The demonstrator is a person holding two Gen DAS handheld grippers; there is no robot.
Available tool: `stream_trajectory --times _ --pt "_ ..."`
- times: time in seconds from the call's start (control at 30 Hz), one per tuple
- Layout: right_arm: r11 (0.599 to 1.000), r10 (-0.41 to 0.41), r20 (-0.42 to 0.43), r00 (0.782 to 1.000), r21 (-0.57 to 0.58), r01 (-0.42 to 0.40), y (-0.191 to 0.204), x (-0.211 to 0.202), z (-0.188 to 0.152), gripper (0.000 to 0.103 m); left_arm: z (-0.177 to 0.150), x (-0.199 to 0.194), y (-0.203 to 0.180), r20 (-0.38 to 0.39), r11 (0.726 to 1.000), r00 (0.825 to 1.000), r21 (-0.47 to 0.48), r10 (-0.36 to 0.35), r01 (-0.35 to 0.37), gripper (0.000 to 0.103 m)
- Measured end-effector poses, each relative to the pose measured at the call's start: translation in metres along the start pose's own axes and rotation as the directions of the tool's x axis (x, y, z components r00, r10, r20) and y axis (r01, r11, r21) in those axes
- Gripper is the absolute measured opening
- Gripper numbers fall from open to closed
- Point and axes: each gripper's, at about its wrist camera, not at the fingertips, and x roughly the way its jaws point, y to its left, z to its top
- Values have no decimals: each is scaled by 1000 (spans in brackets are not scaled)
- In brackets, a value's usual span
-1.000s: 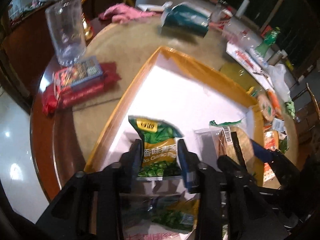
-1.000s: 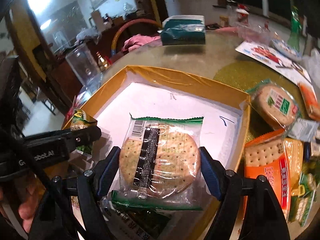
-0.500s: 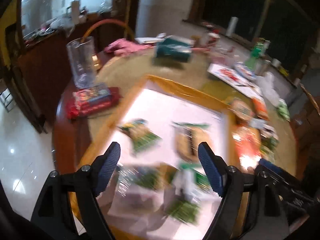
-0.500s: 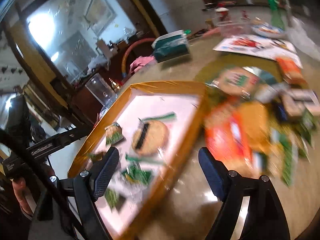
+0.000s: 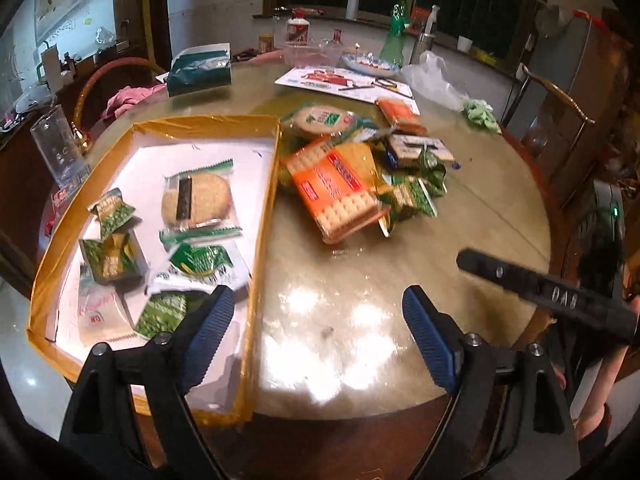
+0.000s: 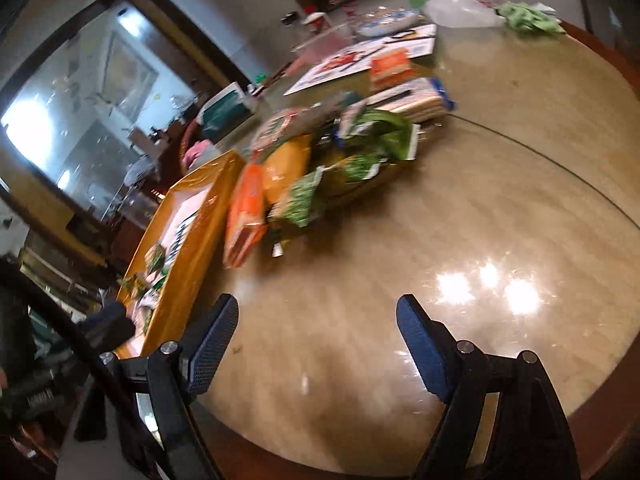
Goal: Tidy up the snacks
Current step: 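Grasp a green pea bag with the right gripper while the left returns to the pile, then grasp the orange cracker pack with the left gripper while the right holds the pea bag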
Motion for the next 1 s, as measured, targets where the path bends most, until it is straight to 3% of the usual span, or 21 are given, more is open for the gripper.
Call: stream_trajectory --times 0.17,0.4,0.47,0.53,0.67,0.9,1.0 --pt "1000 -6 -30 1000 22 6 8 15 17 72 -14 3 3 -34 1000 999 -25 -4 3 86" --pt "999 -39 -41 998 28 40 19 48 55 70 -24 -5 6 -18 999 1000 -44 -14 13 86" --pt "996 -82 -85 993 15 83 20 63 60 43 -26 -7 9 -16 998 1000 -53 -20 19 86" --pt "996 -92 -96 991 -9 91 22 67 57 36 -27 -8 13 -20 998 1000 -65 -24 23 86" --pt "991 -126 -69 990 -60 121 25 50 38 34 -25 -8 15 -14 997 999 -67 -37 36 86" --pt "997 -59 -56 997 -61 56 -2 2 -2 34 -1 8 4 -43 994 994 -58 -97 94 86" --pt "996 -76 -13 997 -44 75 -17 -16 -9 34 19 26 -4 -69 993 992 -53 -107 104 86"
